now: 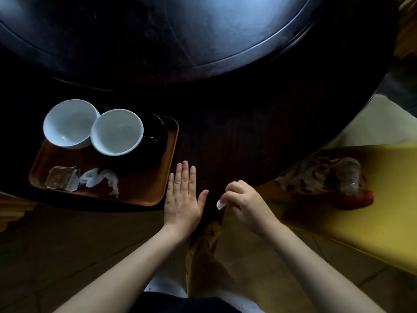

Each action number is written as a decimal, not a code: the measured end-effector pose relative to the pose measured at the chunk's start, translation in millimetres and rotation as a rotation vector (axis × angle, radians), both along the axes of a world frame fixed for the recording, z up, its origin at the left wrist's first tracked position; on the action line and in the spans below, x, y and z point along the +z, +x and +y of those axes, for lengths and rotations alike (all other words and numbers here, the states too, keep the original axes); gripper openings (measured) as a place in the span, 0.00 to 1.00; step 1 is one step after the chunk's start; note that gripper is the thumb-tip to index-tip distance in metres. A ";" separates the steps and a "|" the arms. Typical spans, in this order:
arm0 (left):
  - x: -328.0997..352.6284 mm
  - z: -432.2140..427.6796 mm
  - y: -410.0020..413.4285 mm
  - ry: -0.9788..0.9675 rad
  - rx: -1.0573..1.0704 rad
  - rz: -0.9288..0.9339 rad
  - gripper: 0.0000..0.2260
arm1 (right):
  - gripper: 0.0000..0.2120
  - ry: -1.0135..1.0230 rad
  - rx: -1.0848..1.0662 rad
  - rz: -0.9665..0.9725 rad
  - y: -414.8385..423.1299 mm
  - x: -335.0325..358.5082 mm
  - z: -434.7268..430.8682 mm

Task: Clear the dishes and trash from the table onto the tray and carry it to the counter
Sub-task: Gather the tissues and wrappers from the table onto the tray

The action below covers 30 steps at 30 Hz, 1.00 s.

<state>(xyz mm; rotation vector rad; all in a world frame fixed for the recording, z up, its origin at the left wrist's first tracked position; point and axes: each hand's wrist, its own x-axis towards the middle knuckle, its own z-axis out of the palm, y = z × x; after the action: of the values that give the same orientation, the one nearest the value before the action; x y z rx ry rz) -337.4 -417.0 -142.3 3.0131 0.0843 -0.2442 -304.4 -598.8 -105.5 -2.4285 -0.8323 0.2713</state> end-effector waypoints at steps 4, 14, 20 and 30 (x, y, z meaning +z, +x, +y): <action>4.0 0.1 2.0 0.002 0.008 0.022 0.31 | 0.05 0.062 -0.245 0.108 -24.9 -6.0 -3.7; 43.7 2.4 17.0 -0.092 -0.004 0.197 0.30 | 0.06 0.252 -0.594 0.312 1.7 25.4 28.3; 65.6 27.0 7.8 -0.142 -0.146 0.213 0.25 | 0.07 0.295 -0.551 0.363 24.7 40.3 69.3; 72.3 133.7 -38.7 -0.382 -0.324 0.181 0.22 | 0.05 0.347 -0.567 0.419 15.3 49.8 138.9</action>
<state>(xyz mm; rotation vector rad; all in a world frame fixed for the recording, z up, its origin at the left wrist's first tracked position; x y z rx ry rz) -376.1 -283.4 -70.0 2.6036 -0.3917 -0.4989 -289.1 -459.9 -55.7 -2.0650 0.0072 0.3602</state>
